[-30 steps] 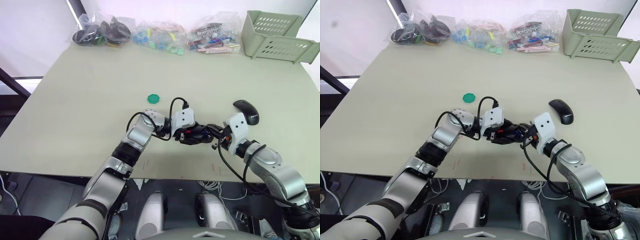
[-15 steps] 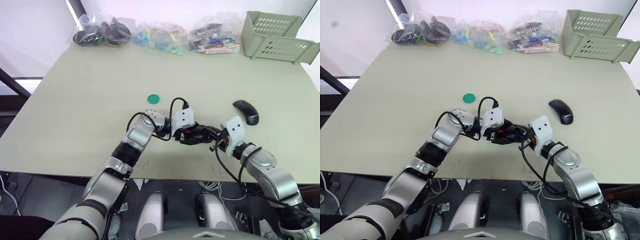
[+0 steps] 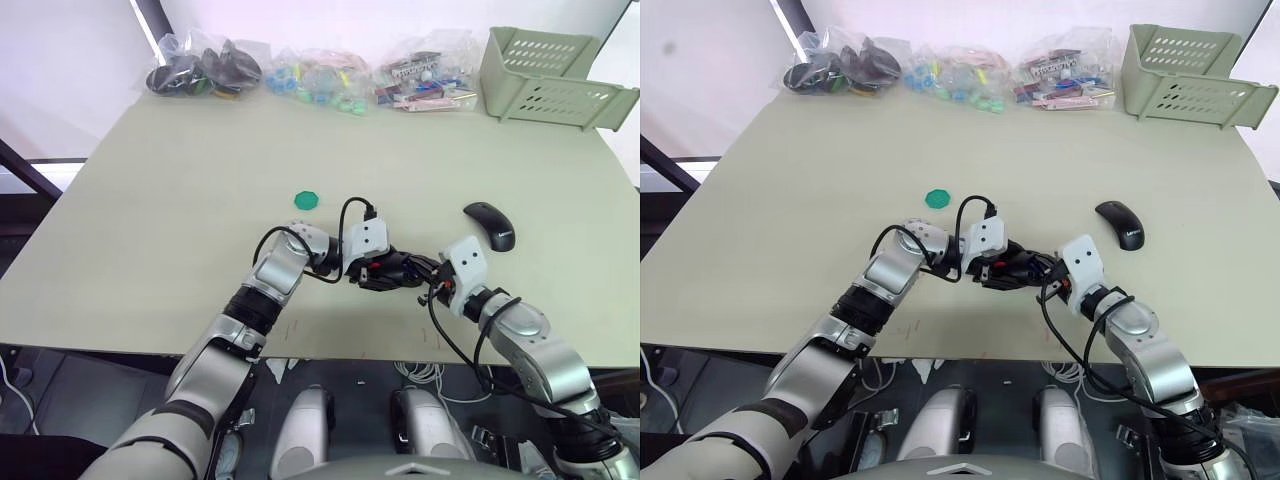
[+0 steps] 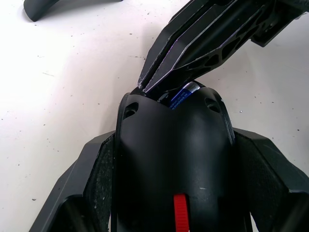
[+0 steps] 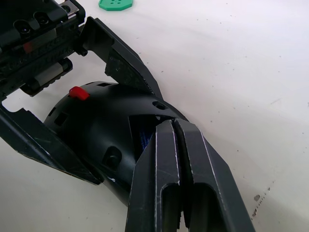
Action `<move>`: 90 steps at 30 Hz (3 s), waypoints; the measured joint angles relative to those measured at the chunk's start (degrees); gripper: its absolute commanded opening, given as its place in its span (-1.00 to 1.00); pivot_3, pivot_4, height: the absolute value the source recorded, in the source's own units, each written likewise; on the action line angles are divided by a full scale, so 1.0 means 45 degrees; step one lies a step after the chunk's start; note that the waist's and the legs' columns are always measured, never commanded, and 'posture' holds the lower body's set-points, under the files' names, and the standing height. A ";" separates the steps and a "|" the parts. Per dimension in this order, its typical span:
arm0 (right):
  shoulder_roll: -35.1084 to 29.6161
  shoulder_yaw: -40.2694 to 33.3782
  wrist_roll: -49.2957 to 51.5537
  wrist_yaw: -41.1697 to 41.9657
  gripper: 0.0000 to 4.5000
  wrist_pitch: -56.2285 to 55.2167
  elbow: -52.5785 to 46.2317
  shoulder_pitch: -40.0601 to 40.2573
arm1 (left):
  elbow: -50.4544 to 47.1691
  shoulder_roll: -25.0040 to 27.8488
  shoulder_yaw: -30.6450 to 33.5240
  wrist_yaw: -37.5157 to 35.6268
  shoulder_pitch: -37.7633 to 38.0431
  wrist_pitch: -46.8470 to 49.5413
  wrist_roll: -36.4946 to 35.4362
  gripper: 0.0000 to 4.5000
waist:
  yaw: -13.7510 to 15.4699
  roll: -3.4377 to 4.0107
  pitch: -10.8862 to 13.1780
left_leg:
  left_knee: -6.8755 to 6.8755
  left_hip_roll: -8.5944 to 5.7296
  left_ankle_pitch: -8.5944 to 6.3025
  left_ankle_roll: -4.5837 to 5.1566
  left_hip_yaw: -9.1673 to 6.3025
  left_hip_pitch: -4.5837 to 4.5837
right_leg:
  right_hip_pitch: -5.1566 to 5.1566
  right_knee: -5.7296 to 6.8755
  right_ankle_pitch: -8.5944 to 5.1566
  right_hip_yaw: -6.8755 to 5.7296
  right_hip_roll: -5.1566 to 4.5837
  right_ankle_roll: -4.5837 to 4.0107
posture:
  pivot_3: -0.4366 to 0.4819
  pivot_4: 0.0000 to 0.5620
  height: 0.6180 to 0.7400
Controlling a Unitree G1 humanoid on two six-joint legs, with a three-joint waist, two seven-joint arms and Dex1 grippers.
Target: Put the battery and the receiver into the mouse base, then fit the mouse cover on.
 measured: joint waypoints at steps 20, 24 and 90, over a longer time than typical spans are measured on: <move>-0.1550 -0.2271 0.2352 0.2149 -0.87 0.0684 -0.2410 0.1208 | -0.0018 -0.0075 -0.0081 0.0064 0.0021 0.0062 -0.0001 0.32 | 0.0036 -0.0027 -0.0075 | -0.0012 -0.0006 0.0000 0.0000 0.0002 -0.0020 | -0.0005 -0.0019 -0.0001 0.0001 -0.0013 0.0001 | -0.05 -0.47 1.00; -0.2719 -0.4184 0.3743 0.2937 -0.17 0.1255 -0.3618 0.2621 | -0.0031 -0.0033 -0.0067 0.0073 0.0048 0.0069 -0.0004 0.32 | 0.0046 -0.0028 -0.0075 | -0.0017 -0.0003 0.0000 0.0000 -0.0011 -0.0016 | -0.0002 -0.0017 -0.0003 -0.0010 -0.0008 0.0000 | -0.05 -0.47 1.00; -0.4728 -0.3288 0.2844 0.1523 1.00 0.6221 0.6793 -0.5904 | -0.9587 0.3711 1.0088 -0.1585 1.2321 0.2006 -1.0260 0.99 | -0.0091 -0.0011 -0.0034 | -0.0146 0.0052 -0.0004 -0.0001 0.0246 0.0132 | -0.0012 -0.0059 -0.0042 0.0179 -0.0015 -0.0069 | -0.05 -0.47 1.00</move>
